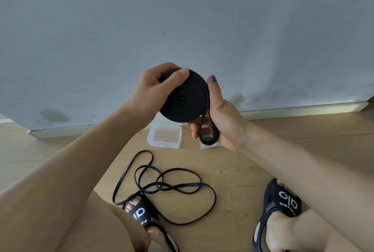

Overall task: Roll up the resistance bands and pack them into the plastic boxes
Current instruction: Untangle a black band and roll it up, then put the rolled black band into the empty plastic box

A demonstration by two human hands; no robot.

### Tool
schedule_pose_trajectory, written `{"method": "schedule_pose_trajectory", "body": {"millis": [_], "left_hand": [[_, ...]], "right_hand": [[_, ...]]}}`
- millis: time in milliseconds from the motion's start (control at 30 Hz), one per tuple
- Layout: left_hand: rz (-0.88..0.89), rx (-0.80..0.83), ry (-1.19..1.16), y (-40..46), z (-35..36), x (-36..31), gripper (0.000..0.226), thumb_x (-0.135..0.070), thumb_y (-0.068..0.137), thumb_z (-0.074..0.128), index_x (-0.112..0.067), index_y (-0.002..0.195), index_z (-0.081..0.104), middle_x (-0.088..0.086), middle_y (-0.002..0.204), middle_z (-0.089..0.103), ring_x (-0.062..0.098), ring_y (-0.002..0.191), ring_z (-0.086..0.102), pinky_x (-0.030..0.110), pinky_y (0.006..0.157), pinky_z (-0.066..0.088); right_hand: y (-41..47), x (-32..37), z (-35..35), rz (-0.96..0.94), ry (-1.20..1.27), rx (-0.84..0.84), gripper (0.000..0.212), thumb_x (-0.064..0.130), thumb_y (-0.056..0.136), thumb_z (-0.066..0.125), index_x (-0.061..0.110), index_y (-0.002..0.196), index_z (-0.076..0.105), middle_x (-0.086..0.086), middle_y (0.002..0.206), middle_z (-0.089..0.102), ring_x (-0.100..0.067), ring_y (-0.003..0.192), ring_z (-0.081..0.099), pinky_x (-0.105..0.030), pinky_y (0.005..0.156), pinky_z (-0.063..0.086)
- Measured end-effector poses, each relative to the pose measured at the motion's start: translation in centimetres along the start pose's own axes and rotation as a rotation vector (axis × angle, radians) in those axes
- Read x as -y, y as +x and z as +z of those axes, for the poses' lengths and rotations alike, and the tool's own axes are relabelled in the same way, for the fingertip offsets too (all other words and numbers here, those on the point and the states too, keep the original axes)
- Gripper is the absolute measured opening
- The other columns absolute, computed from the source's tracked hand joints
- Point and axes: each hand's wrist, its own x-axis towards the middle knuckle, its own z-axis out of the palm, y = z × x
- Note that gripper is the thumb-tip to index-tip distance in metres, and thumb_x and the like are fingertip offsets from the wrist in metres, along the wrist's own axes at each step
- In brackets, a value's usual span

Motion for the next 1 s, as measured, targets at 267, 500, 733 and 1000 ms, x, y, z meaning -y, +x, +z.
{"method": "schedule_pose_trajectory", "body": {"millis": [267, 500, 733, 1000], "left_hand": [[-0.196, -0.242, -0.394, 1.4, 0.5, -0.8, 0.031, -0.037, 0.102, 0.058, -0.009, 0.105, 0.072, 0.009, 0.097, 0.073, 0.021, 0.090, 0.071, 0.035, 0.084, 0.058], [-0.385, -0.436, -0.589, 3.2, -0.6, 0.5, 0.030, -0.040, 0.098, 0.064, -0.012, 0.106, 0.069, 0.009, 0.107, 0.077, 0.025, 0.098, 0.075, 0.038, 0.083, 0.064], [-0.591, -0.502, -0.481, 6.0, -2.5, 6.6, 0.025, -0.037, 0.102, 0.057, -0.014, 0.095, 0.064, 0.007, 0.094, 0.072, 0.022, 0.082, 0.072, 0.031, 0.071, 0.061], [-0.870, -0.365, -0.301, 7.5, -3.1, 20.1, 0.027, -0.034, 0.106, 0.040, -0.017, 0.113, 0.060, 0.008, 0.111, 0.068, 0.021, 0.100, 0.068, 0.037, 0.090, 0.060]], "right_hand": [[1.9, 2.8, 3.6, -0.305, -0.123, -0.503, 0.043, 0.050, 0.110, 0.025, 0.014, 0.108, 0.049, -0.007, 0.087, 0.050, -0.019, 0.050, 0.057, -0.026, 0.040, 0.048], [6.0, 1.5, 6.4, -0.411, -0.255, -0.638, 0.028, 0.042, 0.110, 0.027, 0.025, 0.118, 0.048, 0.005, 0.089, 0.061, -0.032, 0.075, 0.066, -0.046, 0.061, 0.060], [13.9, -3.4, 7.5, -0.229, -0.075, -0.657, 0.030, 0.048, 0.101, 0.037, 0.018, 0.105, 0.040, -0.005, 0.095, 0.062, -0.029, 0.082, 0.059, -0.048, 0.075, 0.053], [21.9, -13.4, 6.2, 0.120, -0.007, -0.621, 0.026, 0.037, 0.103, 0.050, 0.016, 0.115, 0.040, -0.002, 0.103, 0.056, -0.024, 0.094, 0.060, -0.046, 0.082, 0.057]]}}
